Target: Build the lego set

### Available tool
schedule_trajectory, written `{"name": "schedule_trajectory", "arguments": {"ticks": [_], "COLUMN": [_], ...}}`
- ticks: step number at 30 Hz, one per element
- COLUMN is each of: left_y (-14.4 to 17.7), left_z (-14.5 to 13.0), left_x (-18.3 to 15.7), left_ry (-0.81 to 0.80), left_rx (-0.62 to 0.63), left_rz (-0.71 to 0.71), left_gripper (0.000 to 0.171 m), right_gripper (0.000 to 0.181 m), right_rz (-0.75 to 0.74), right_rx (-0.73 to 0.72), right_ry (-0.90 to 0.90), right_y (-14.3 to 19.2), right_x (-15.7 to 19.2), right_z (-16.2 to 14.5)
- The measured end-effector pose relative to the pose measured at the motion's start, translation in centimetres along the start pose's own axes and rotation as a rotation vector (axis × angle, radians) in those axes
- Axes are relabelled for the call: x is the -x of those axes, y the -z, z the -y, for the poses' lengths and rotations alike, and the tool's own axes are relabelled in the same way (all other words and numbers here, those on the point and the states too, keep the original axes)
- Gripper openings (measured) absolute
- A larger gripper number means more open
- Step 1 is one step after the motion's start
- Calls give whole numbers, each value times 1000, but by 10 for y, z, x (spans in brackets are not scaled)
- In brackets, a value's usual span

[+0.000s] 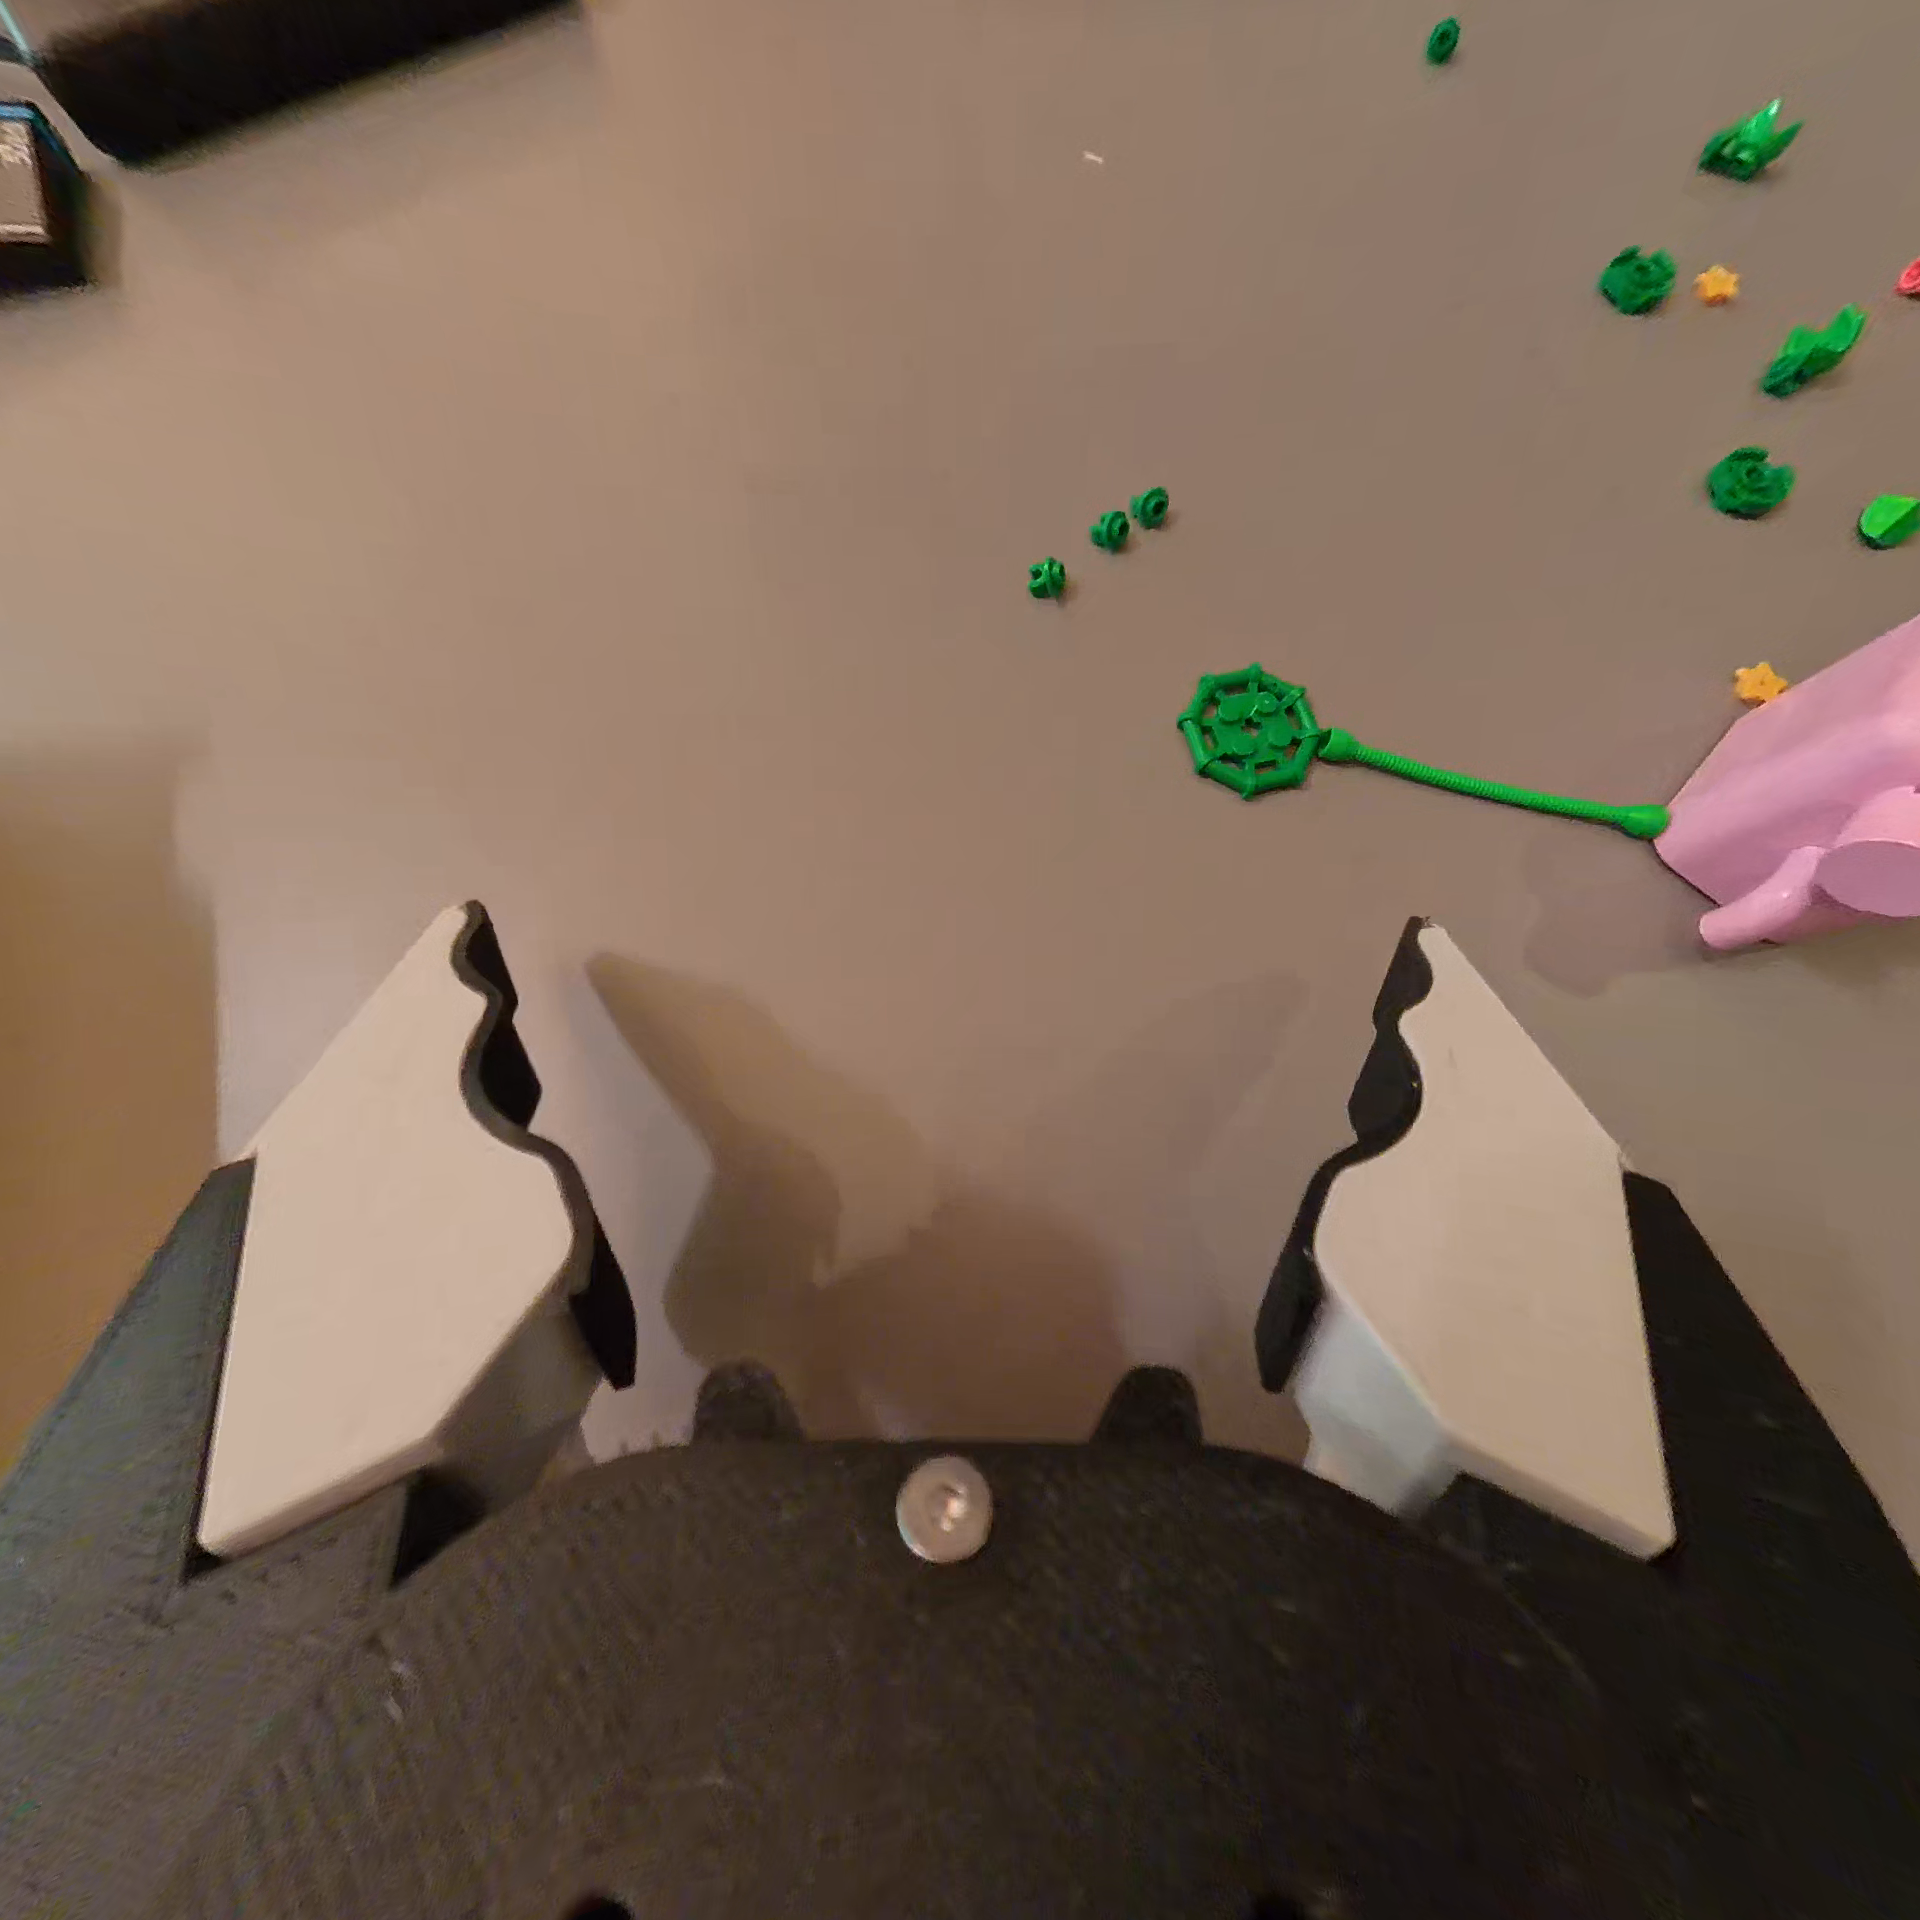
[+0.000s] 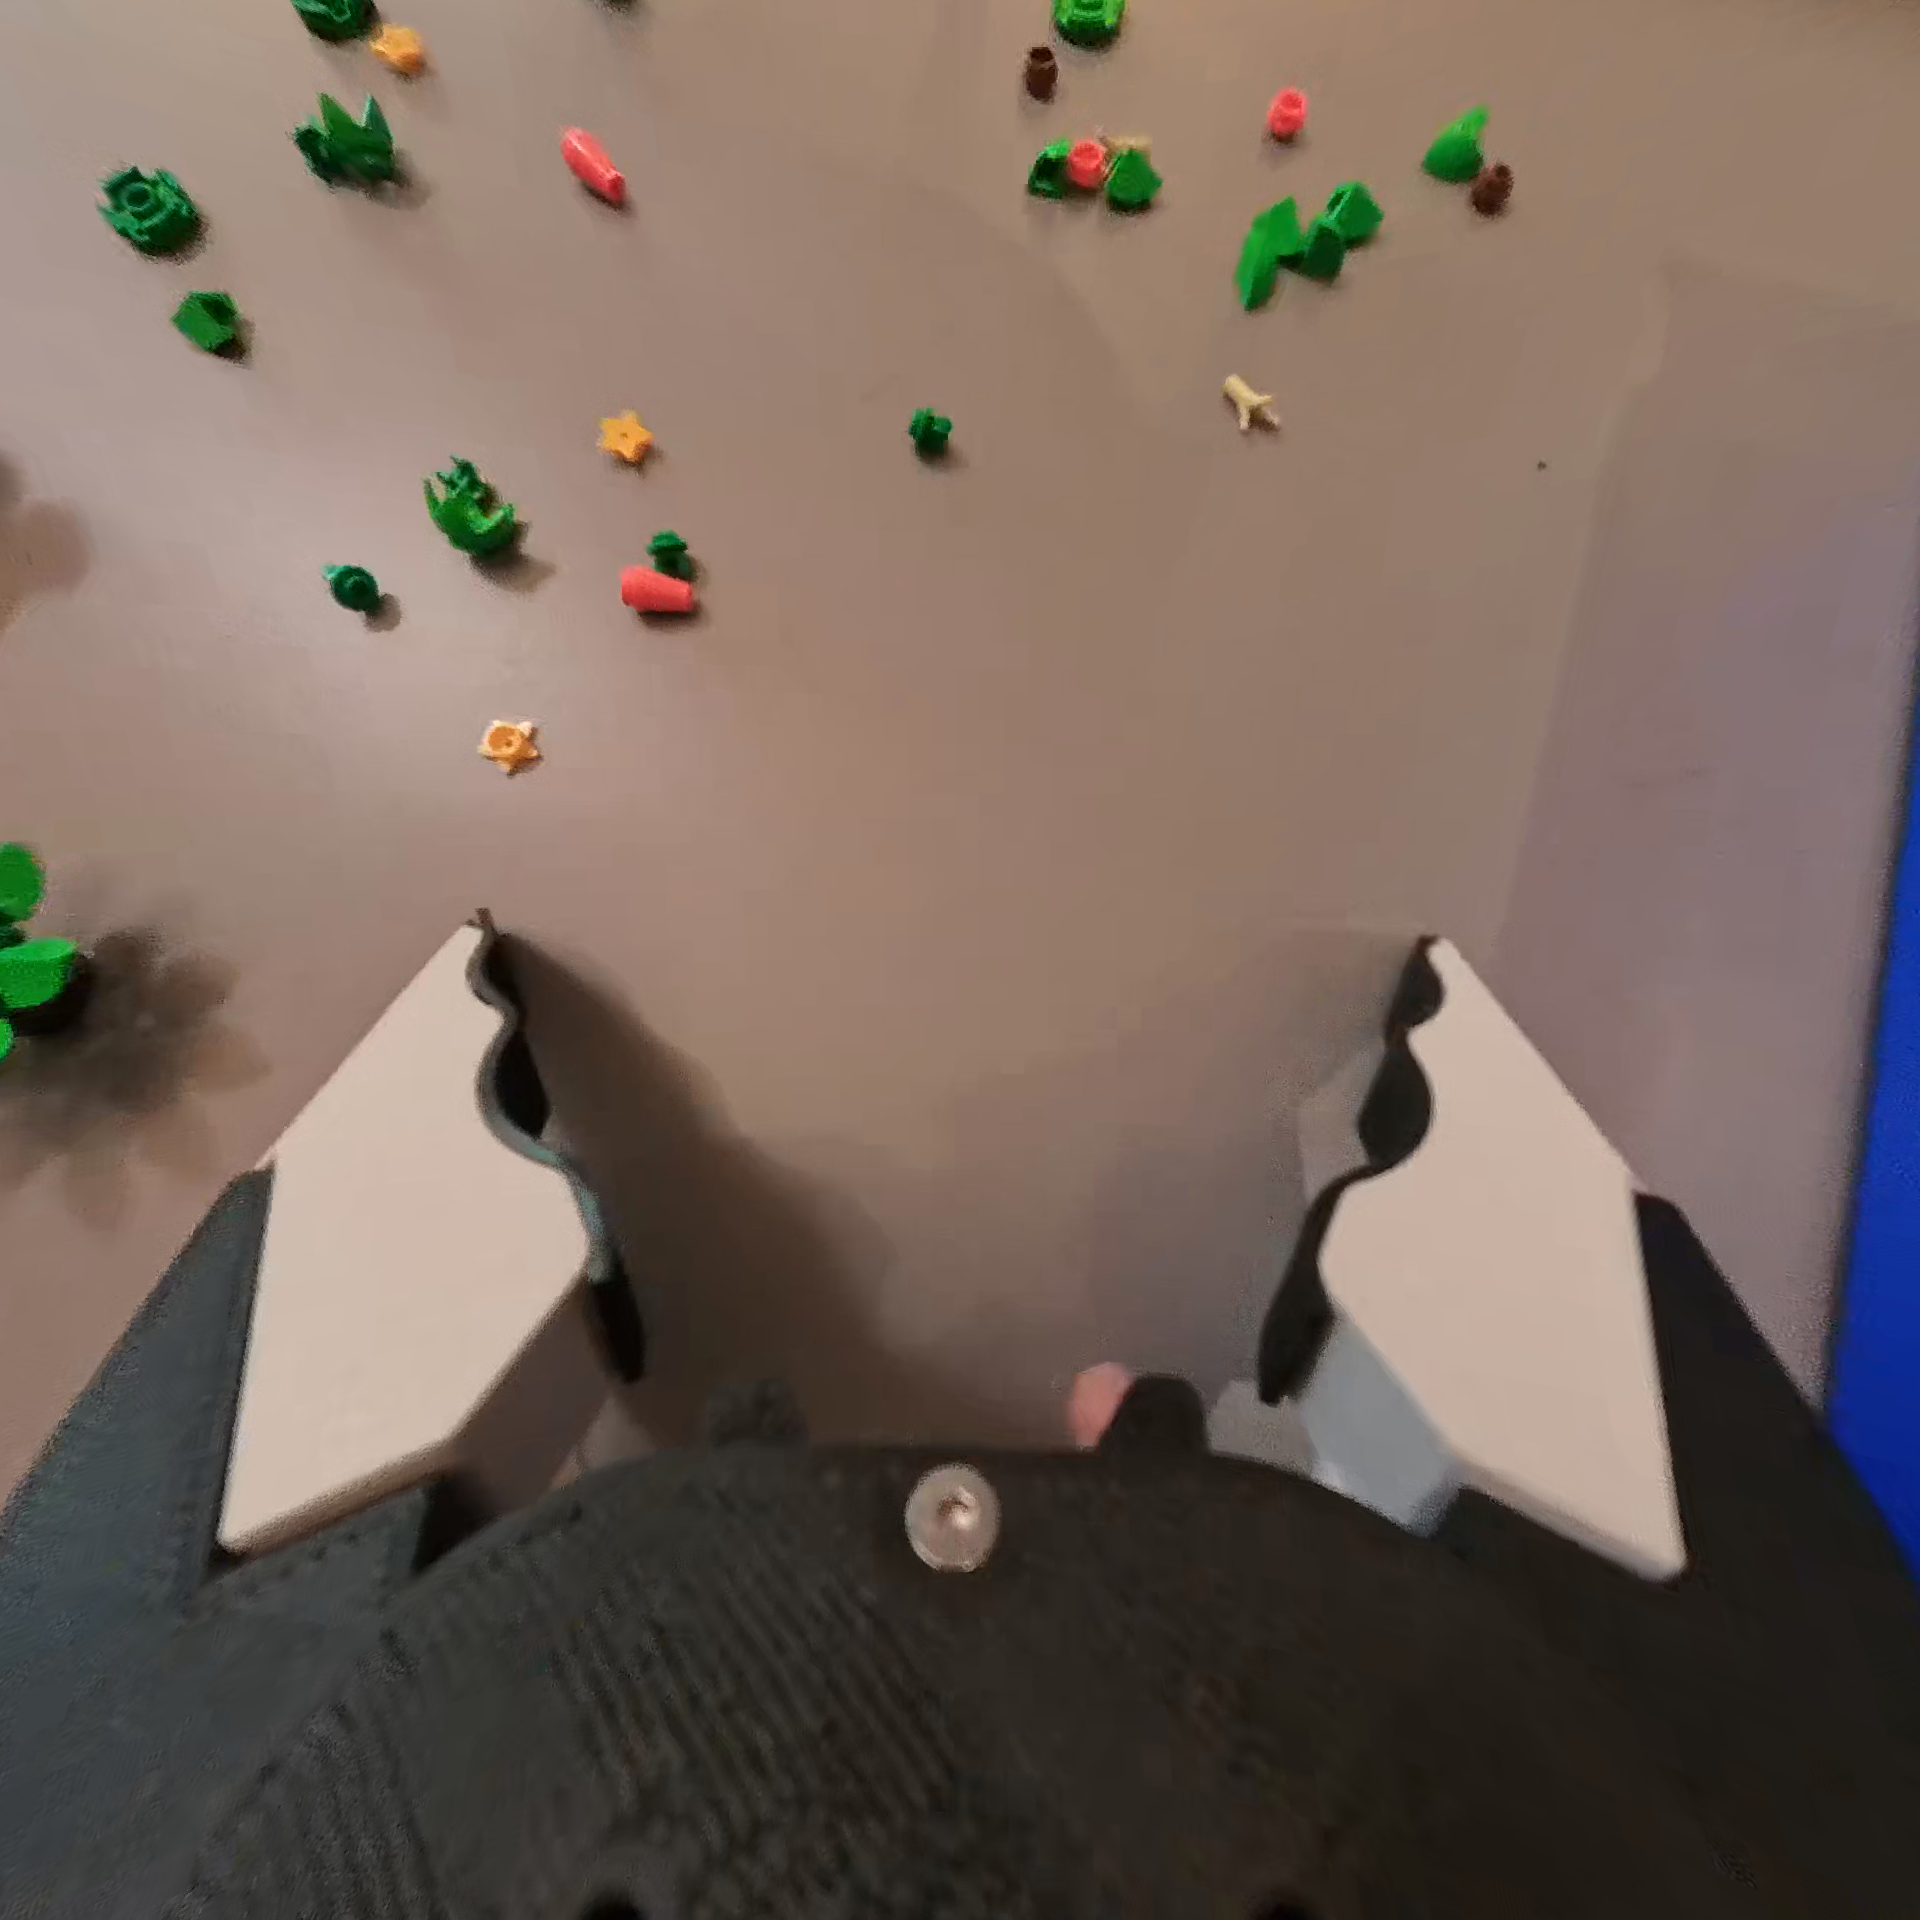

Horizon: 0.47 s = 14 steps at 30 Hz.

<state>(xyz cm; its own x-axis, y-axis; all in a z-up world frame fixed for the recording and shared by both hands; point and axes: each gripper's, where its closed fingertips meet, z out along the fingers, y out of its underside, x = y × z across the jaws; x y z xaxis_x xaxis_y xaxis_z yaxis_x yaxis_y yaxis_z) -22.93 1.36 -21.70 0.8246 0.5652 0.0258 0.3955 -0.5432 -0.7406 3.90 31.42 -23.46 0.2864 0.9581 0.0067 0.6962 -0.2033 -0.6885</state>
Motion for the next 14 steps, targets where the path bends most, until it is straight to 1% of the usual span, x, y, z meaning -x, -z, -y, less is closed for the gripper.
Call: {"name": "schedule_trajectory", "arguments": {"ticks": [6,11,14], "left_y": [-11,-12,-11], "left_z": [-14,-15,-14], "left_x": [-1,-1,1], "left_ry": [10,-13,8], "left_rx": [113,127,115], "left_rz": [-12,8,10], "left_gripper": [156,157,152], "right_gripper": [159,159,159], "right_rz": [-5,-5,-4], "right_rx": [1,1,1], "right_ry": [-3,-3,-3], "right_y": [2,2,2], "right_x": [-1,-1,-1], "right_z": [-2,-2,-1]}}
